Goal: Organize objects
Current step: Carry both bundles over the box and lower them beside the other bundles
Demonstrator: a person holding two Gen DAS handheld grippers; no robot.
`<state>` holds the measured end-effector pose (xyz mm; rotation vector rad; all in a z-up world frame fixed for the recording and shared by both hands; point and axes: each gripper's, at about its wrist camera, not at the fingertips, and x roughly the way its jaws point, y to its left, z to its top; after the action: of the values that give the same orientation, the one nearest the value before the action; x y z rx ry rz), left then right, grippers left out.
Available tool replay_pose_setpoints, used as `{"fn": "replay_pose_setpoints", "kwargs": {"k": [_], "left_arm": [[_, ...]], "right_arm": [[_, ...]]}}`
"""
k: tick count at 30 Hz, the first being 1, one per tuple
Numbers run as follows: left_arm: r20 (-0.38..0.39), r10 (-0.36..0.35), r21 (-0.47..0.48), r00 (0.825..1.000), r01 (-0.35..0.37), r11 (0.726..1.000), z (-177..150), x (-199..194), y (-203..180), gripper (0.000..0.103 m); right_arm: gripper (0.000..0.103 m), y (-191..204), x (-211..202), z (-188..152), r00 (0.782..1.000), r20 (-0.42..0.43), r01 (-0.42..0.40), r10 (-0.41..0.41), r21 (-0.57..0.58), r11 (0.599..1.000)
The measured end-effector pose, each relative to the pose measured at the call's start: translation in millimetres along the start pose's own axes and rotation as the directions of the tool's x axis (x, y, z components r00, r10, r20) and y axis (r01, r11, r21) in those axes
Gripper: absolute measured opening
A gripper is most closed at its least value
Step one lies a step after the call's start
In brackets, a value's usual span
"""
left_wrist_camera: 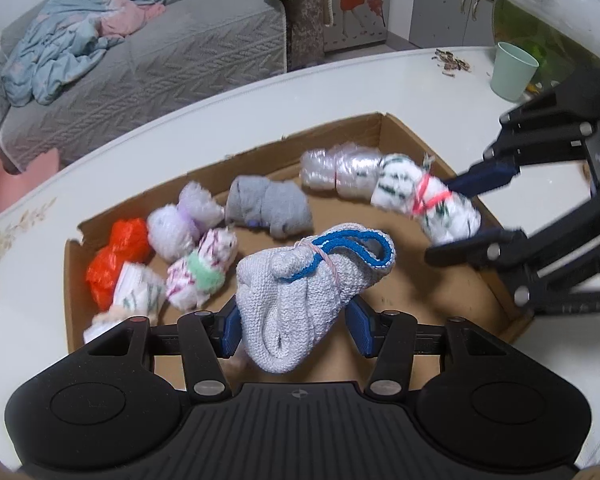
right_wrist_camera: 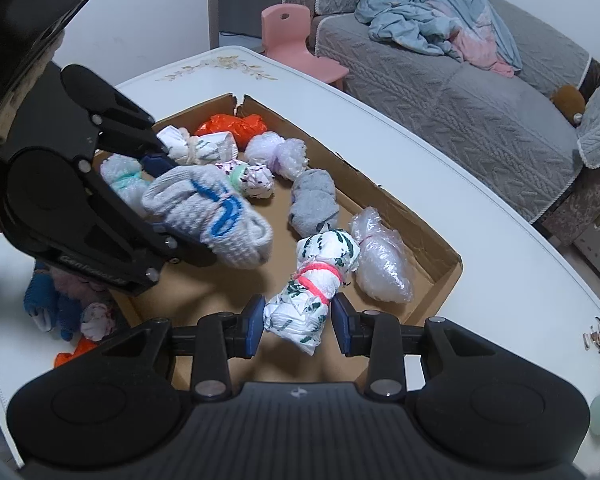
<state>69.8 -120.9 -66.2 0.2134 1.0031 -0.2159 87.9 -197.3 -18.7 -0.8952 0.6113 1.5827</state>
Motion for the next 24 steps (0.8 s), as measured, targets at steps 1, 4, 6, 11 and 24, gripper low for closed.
{"fn": "replay_pose_setpoints", "kwargs": {"k": [1,4,6,11,24], "left_arm": [[0.001,0.002,-0.002,1.0,-0.002,1.0,2.8,2.4,-0.2,0.059],[-0.004,-0.003,-0.001,1.0,0.003,1.0,8.7,12.4,-1.4,0.059],[-0.013,-0.005,0.004,1.0,0.005,1.0,11.0,19.7,-2.5,0.059],[-0.024,-0.011,0.008,1.0,0.011,1.0,14.1,33.7,-3.3,0.059],[-0.02,0.035,-0.103,0.999,-0.036,0.994,20.7,61.3,8.0,0.061]], "right_arm": [[0.033,-1.5,1.1,-0.1,1.0,0.0,0.001,-0.001,0.006,1.0],[0.033,-6.7,5.9,0.0,1.0,0.002,0.004,-0.004,0.023,1.0],[0.033,-9.8,10.2,0.0,1.0,0.005,0.0,0.0,0.036,0.999],[0.033,-15.6,19.2,-1.7,1.0,-0.005,-0.004,0.004,0.045,0.999],[0.033,-31.5,50.9,1.2,1.0,-0.018,0.007,-0.006,0.027,1.0]]}}
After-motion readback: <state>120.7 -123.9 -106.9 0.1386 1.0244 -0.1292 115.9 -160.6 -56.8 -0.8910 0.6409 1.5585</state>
